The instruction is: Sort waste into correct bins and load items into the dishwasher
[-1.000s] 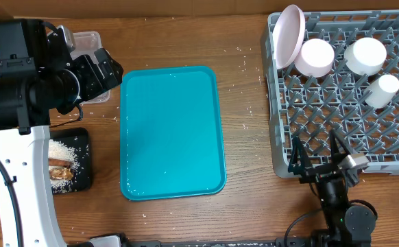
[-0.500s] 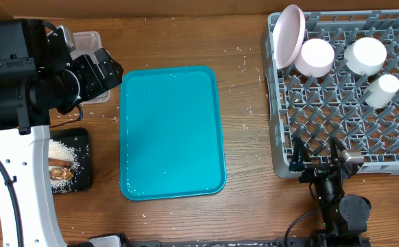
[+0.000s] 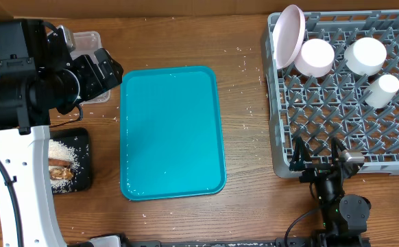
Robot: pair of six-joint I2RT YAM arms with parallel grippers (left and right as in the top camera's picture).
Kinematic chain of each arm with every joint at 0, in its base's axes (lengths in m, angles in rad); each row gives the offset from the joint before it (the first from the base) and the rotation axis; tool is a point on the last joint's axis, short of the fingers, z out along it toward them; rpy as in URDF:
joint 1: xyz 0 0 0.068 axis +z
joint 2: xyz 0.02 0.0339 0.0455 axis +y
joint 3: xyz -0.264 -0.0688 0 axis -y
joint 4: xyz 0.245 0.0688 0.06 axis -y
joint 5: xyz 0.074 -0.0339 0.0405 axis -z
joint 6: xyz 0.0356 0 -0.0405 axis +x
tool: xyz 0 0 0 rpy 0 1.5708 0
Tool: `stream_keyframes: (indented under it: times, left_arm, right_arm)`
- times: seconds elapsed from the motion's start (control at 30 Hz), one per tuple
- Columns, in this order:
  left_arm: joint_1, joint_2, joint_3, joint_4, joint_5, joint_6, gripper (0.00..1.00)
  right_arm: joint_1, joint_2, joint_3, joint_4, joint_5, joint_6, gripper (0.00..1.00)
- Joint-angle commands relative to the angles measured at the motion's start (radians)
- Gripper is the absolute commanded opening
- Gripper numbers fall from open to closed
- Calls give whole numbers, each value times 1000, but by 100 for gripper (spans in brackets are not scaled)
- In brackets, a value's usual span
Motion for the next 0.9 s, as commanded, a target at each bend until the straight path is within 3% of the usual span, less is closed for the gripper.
stream_keyframes:
  times: [0.0,0.57,0.87]
  left_arm:
    - [-2,-11,2,0,7,15,100]
    - [-2,-11,2,-42,4,28,100]
    - [-39,-97,-106,-29,-148,143,100]
  right_arm:
    - [6,-9,-10,5,13,-7,100]
    - [6,-9,-10,5,13,-7,100]
    - [6,-9,-10,5,13,-7,100]
